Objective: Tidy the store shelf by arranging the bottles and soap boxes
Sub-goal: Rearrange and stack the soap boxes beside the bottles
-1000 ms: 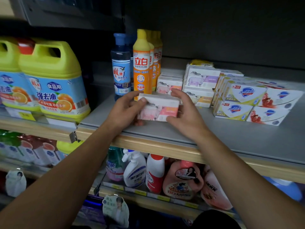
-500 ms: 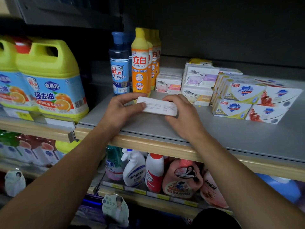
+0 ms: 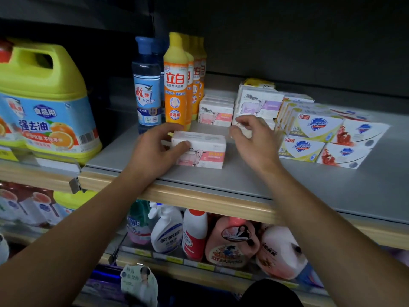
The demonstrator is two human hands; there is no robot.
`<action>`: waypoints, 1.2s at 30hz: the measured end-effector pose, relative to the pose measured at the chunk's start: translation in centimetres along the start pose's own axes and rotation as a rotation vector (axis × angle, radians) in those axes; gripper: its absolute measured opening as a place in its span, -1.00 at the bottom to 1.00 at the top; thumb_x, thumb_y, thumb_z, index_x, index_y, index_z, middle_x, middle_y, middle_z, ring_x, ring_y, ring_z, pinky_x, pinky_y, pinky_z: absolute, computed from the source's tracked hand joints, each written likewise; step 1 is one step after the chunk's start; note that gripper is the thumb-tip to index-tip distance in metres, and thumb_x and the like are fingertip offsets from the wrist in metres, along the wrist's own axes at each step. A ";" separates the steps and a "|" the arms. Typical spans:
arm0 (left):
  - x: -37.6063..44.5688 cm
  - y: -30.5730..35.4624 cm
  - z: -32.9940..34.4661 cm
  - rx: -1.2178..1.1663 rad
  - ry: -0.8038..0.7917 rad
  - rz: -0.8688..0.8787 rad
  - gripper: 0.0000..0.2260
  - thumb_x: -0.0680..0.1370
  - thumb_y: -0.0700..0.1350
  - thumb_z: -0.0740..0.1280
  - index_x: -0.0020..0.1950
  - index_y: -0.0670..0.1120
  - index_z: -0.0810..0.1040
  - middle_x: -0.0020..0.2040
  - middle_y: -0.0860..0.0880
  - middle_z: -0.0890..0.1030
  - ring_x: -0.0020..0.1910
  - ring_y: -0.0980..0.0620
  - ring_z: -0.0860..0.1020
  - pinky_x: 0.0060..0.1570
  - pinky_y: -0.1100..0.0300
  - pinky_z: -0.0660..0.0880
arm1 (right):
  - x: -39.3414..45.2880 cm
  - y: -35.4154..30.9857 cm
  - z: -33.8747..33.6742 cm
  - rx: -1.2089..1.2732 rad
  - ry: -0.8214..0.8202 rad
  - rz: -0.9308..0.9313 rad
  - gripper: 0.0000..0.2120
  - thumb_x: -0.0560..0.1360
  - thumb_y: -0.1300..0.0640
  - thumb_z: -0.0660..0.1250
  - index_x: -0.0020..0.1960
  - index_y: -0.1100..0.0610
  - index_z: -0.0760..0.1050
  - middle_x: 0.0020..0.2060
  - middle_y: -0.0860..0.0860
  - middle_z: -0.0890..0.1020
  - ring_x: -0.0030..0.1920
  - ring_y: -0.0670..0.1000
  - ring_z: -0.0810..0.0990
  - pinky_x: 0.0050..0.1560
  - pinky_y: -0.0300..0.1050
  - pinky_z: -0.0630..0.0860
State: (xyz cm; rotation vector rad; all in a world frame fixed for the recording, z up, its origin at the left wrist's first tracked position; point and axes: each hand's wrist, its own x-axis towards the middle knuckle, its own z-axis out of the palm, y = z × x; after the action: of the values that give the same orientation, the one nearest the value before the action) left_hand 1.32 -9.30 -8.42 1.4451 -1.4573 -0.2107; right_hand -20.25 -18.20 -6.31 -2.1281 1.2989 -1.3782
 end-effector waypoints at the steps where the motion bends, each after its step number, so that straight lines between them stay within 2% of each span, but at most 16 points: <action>1: -0.1 0.1 0.1 0.049 0.008 0.043 -0.67 0.47 0.08 0.43 0.21 0.10 0.55 0.10 0.13 0.58 0.04 0.19 0.55 -0.04 0.24 0.54 | 1.0 0.5 -0.5 -0.115 -0.002 -0.007 -0.67 0.53 -0.02 0.31 0.27 0.04 0.51 0.21 0.01 0.54 0.22 0.02 0.50 0.12 -0.19 0.34; 4: -0.4 0.7 0.3 0.239 -0.015 0.211 -0.61 0.45 0.02 0.47 0.26 -0.02 0.56 0.19 0.02 0.56 0.16 0.03 0.50 0.15 0.11 0.47 | 3.5 1.9 -1.2 -0.398 -0.089 -0.027 -0.52 0.53 -0.06 0.29 0.41 0.07 0.39 0.33 0.09 0.45 0.33 0.16 0.39 0.26 -0.01 0.34; 7: -0.6 1.6 0.7 0.367 -0.035 0.376 -0.58 0.44 0.02 0.46 0.26 -0.09 0.58 0.20 -0.03 0.57 0.20 -0.09 0.46 0.20 0.05 0.40 | 3.9 3.7 -0.7 -0.641 -0.209 -0.070 -0.40 0.53 -0.09 0.28 0.50 0.08 0.25 0.42 0.08 0.35 0.41 0.16 0.27 0.40 0.04 0.18; 10: -0.9 2.2 1.5 0.539 -0.015 0.526 -0.58 0.47 0.05 0.39 0.26 -0.10 0.59 0.18 -0.06 0.59 0.16 -0.13 0.48 0.17 0.00 0.41 | 3.3 5.1 0.4 -0.700 -0.222 -0.084 -0.31 0.49 -0.12 0.30 0.52 0.07 0.17 0.45 0.05 0.27 0.45 0.15 0.16 0.44 0.05 0.01; 12: -1.0 2.2 2.0 0.639 -0.040 0.562 -0.55 0.49 0.08 0.38 0.32 -0.08 0.55 0.20 -0.07 0.57 0.15 -0.15 0.48 0.14 -0.02 0.43 | 3.4 5.5 0.7 -0.709 -0.182 -0.107 -0.35 0.50 -0.13 0.27 0.50 0.08 0.21 0.41 0.06 0.30 0.41 0.17 0.19 0.44 0.10 0.01; 19: 3.0 1.9 4.7 0.740 -0.086 0.532 -0.56 0.49 -0.08 0.42 0.36 -0.09 0.51 0.19 -0.13 0.56 0.14 -0.21 0.47 0.16 -0.04 0.43 | 3.6 5.7 0.7 -0.643 -0.136 -0.108 -0.44 0.55 -0.15 0.19 0.47 0.07 0.28 0.38 0.05 0.35 0.40 0.16 0.22 0.47 0.11 0.02; 27: 9.0 0.7 9.8 0.867 -0.065 0.410 -0.51 0.54 -0.05 0.34 0.46 -0.03 0.37 0.33 -0.11 0.47 0.25 -0.15 0.39 0.24 0.00 0.37 | 3.8 5.7 0.7 -0.547 -0.095 -0.099 -0.47 0.56 -0.13 0.18 0.47 0.05 0.32 0.35 0.00 0.38 0.38 0.11 0.22 0.47 0.04 0.02; 36: 14.5 -1.1 13.2 0.823 -0.085 0.310 -0.53 0.57 -0.13 0.30 0.48 -0.03 0.35 0.37 -0.12 0.44 0.34 -0.17 0.35 0.35 -0.01 0.30 | 4.1 6.1 0.9 -0.505 -0.062 -0.098 -0.52 0.54 -0.11 0.20 0.42 0.01 0.36 0.34 -0.04 0.37 0.37 0.08 0.21 0.39 -0.09 -0.01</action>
State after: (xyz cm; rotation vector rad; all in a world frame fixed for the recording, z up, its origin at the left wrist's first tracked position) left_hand -3.89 -28.23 -7.74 1.8139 -1.9268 0.5958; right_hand -22.12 -25.00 -8.36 -2.5604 1.6749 -1.0876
